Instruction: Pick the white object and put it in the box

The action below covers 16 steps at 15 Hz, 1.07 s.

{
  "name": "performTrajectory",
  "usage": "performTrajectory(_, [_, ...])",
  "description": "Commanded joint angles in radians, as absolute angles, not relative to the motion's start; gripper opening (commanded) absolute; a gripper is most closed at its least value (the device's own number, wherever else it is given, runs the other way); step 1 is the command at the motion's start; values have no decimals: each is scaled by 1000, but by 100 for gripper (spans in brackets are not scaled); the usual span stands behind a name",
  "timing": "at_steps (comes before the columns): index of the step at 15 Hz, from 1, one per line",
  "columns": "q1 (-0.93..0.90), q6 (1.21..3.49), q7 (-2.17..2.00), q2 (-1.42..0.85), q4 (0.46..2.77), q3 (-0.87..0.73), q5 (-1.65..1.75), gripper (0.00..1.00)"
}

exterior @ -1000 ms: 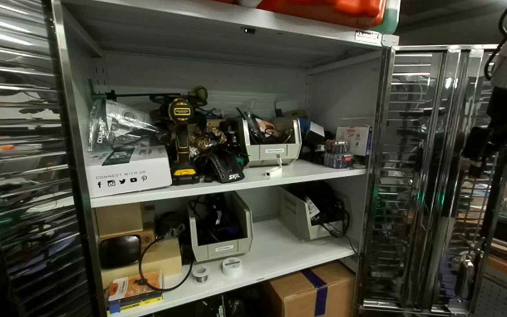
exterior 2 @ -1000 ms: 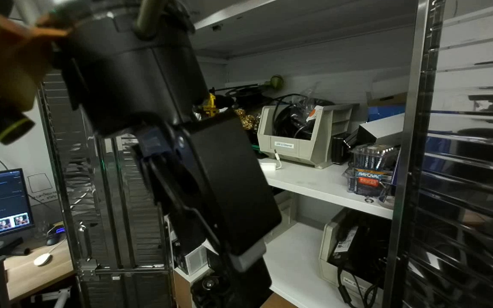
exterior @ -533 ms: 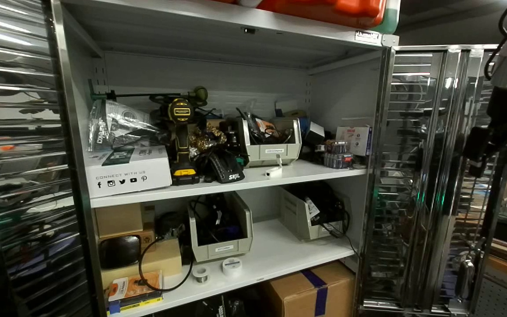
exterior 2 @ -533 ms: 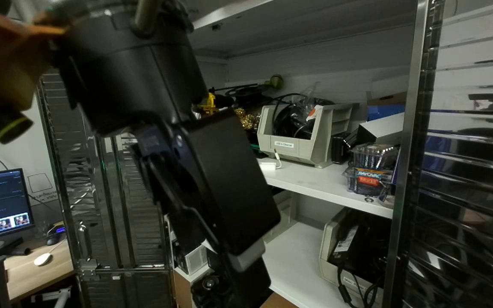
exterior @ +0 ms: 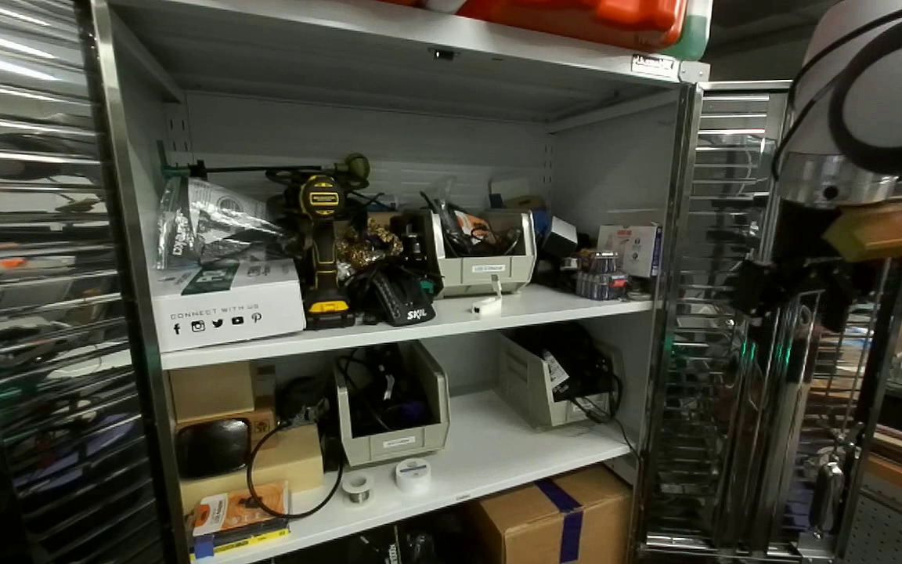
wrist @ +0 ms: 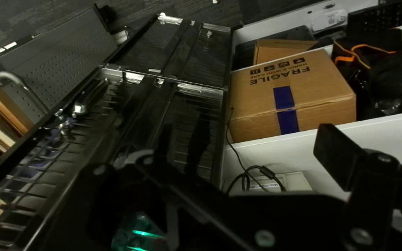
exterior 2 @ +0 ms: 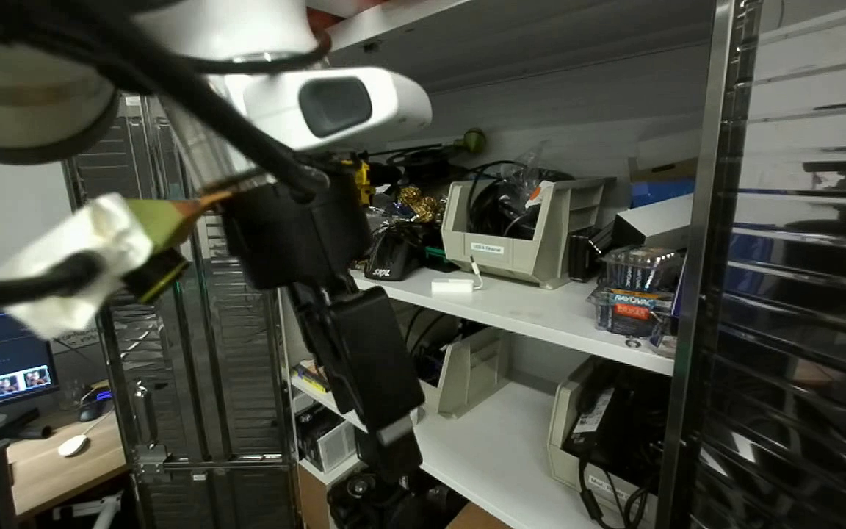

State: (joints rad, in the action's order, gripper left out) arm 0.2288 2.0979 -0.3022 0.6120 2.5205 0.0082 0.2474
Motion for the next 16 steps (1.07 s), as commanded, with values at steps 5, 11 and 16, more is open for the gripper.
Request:
performTrajectory(5, [177,2189,-557,298,2216,126,247,100])
performTrajectory(11, [118,2172,-716,64,1919,120,199,100])
performTrajectory(16, [33,2150,-751,-111,1709,103,191,100])
